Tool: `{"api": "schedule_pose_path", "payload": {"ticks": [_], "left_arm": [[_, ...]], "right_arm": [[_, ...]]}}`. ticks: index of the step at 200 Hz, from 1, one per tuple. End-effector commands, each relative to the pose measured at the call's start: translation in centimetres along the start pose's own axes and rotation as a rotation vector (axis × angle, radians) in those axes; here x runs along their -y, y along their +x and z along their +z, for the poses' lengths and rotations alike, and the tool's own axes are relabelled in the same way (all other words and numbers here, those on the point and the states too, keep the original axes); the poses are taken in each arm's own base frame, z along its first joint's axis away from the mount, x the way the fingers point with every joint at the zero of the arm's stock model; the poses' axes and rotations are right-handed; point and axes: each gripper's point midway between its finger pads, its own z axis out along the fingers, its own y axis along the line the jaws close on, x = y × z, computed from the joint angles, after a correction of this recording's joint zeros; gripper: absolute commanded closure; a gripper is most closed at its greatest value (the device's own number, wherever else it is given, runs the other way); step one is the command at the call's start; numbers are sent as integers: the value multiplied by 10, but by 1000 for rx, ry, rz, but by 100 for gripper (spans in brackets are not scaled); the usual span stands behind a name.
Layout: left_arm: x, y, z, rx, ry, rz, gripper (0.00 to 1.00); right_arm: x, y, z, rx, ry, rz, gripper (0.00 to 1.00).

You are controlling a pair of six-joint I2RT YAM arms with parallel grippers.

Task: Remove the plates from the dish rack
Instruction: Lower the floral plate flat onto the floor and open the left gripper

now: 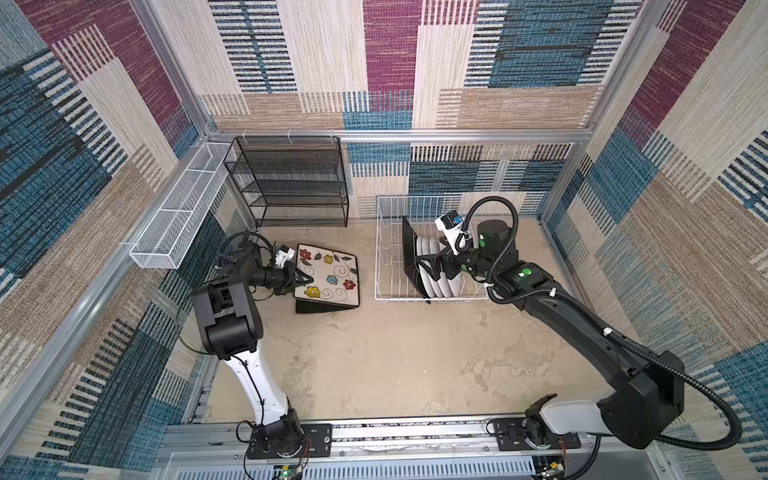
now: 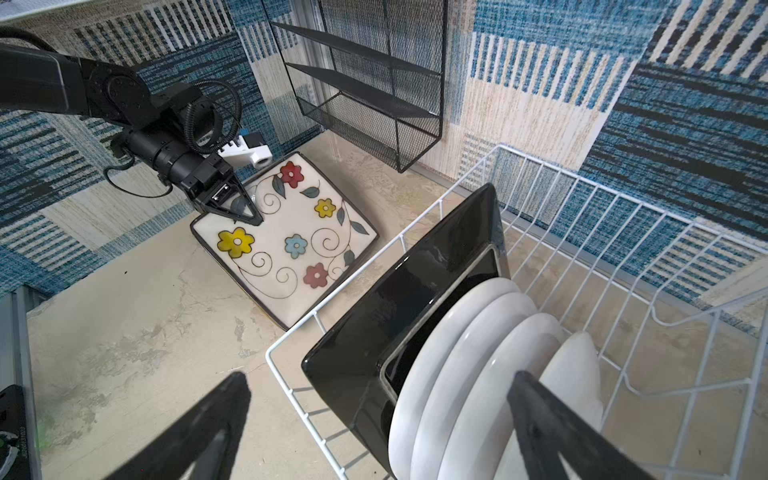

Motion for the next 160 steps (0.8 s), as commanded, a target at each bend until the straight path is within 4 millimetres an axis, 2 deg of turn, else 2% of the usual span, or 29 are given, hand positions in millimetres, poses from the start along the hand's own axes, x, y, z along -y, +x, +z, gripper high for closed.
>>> {"api": "schedule_pose_path", "payload": {"ticks": [1,48,86,160], "left_arm": [[-17,8,-1,-37,-79,-23,91],[-32,10,-1,-56,-129,-46,81],[-43,12,0,-72,-158,-70,77],[-54,15,2,-90,-190,-90,69]], "right_arm": [[0,-6,-3,22,10,-7,1],[0,-7,-5,25,11,-5,1],[0,-7,-6,25,15,-4,1],[0,-7,-6,25,17,-5,1]]}}
